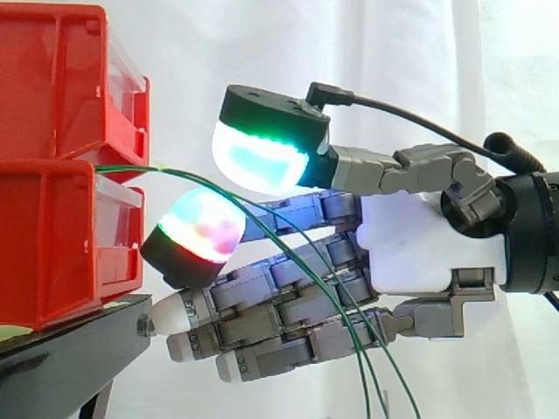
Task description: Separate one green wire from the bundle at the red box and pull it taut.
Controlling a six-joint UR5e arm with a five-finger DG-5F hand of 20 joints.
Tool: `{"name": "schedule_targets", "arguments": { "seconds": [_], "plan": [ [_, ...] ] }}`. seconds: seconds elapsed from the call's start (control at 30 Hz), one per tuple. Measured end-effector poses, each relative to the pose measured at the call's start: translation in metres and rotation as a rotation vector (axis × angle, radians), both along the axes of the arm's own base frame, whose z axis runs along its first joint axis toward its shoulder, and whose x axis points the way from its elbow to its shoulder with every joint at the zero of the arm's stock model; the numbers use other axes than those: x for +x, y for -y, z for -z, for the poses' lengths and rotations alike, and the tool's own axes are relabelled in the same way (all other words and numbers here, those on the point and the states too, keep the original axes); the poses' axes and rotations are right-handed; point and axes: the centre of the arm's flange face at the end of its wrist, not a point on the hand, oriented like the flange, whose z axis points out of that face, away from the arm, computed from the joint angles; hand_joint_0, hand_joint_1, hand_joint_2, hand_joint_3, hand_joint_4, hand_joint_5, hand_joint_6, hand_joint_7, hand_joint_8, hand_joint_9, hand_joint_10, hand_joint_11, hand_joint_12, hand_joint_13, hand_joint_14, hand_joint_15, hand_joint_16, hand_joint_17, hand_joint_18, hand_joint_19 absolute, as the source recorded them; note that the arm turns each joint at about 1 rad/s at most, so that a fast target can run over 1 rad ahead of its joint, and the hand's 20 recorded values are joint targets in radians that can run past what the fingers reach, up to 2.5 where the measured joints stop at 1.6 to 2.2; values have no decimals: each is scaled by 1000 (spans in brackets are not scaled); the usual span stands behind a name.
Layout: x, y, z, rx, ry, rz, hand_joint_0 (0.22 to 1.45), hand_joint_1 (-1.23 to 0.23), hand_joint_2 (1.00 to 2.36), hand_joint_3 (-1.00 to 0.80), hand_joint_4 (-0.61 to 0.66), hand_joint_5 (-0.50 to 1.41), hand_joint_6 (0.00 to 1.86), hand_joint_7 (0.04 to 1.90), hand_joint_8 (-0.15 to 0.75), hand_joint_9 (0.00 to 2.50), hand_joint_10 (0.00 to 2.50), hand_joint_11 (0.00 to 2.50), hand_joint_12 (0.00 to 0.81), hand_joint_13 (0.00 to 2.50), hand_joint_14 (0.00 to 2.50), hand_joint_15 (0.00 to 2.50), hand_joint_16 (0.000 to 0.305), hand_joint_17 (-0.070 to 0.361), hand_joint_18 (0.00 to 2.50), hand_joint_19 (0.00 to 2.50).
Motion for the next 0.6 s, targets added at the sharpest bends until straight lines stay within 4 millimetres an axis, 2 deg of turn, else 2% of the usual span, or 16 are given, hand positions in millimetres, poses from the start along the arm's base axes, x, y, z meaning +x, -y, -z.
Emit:
{"name": "schedule_targets", "arguments": {
  "seconds": [0.17, 0.33, 0.47, 0.6],
  "plan": [
    [0, 0, 0, 1, -3, -1, 569, -606, 1017, -301, 153, -191, 884, 958, 249, 576, 9, 248, 307, 229, 2, 40, 51, 115, 93, 0],
    [0, -1, -1, 0, 0, -2, 580, -673, 1018, -277, 155, -205, 903, 904, 248, 557, 9, 260, 307, 234, 0, 41, 51, 115, 98, 0],
    [1, -2, -2, 0, 3, -4, 586, -720, 1010, -393, 164, -206, 904, 882, 247, 560, 11, 270, 312, 250, 0, 38, 52, 116, 120, 0],
    [1, -2, -1, -3, 4, -4, 567, -690, 1004, -457, 166, -199, 902, 886, 252, 579, 10, 268, 315, 263, 0, 45, 52, 117, 130, 5]
  ]
}}
